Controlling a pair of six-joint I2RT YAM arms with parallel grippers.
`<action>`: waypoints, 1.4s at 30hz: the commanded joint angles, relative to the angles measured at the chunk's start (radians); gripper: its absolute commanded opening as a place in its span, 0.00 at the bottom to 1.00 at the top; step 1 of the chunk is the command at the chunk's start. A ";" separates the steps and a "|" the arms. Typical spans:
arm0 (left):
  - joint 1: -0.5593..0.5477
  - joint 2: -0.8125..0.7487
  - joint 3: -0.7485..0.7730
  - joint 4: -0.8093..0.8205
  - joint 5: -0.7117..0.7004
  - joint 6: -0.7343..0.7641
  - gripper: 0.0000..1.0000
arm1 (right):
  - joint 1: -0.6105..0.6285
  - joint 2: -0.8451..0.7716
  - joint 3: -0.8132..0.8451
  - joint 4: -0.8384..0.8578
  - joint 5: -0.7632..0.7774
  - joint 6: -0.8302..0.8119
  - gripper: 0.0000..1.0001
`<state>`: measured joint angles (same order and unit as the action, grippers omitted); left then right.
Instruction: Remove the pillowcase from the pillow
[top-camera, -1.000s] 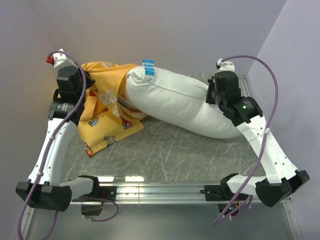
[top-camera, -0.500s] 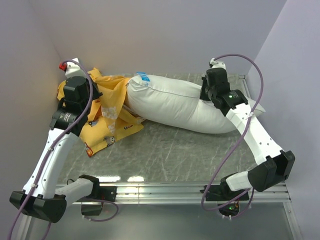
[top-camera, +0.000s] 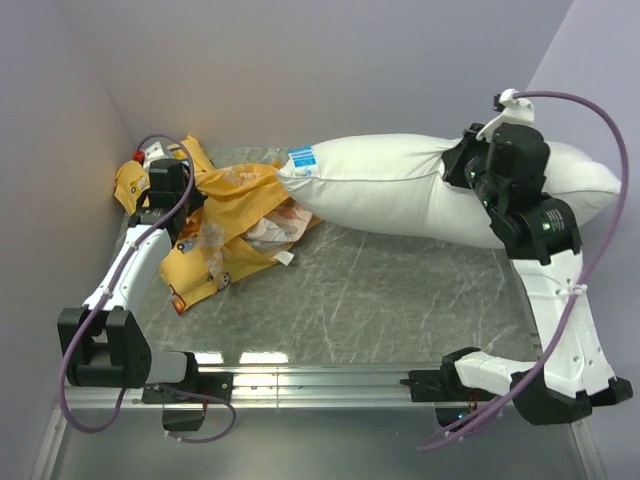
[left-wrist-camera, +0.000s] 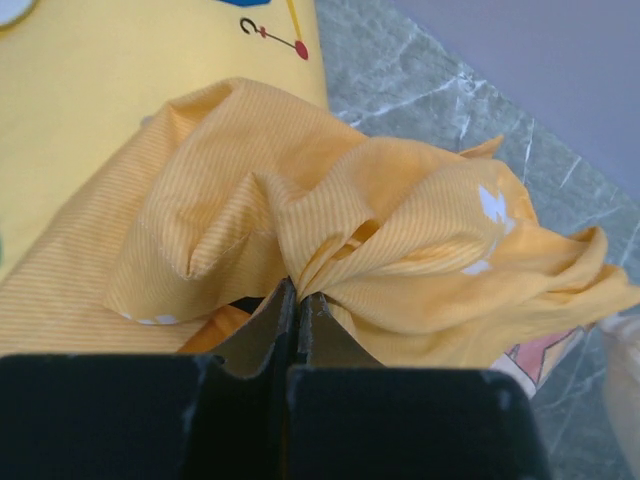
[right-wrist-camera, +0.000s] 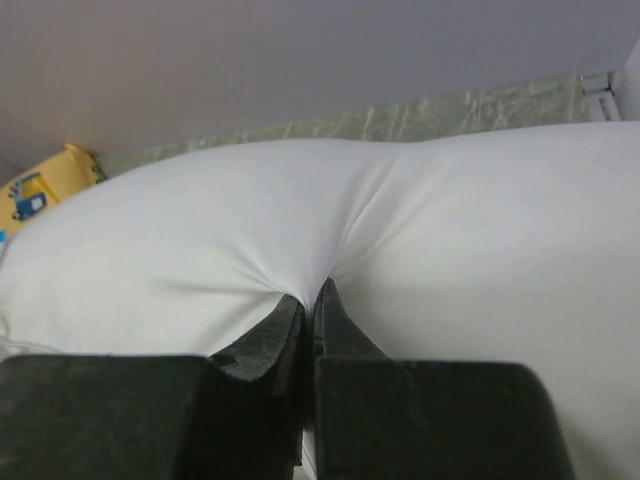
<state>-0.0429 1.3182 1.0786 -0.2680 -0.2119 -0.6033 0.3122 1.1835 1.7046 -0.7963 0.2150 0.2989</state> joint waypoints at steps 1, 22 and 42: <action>-0.002 0.004 0.012 0.081 0.074 -0.047 0.01 | -0.010 -0.064 0.089 0.187 -0.008 0.034 0.00; -0.097 -0.158 -0.203 0.119 0.183 -0.067 0.14 | 0.238 -0.009 -0.571 1.014 0.064 -0.021 0.00; -0.101 -0.462 -0.039 -0.146 0.324 0.108 0.67 | 0.430 -0.140 -0.801 0.775 0.119 0.184 0.94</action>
<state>-0.1394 0.9051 0.9981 -0.3489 0.0738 -0.5526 0.7513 1.1389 0.8295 0.0780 0.3271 0.4721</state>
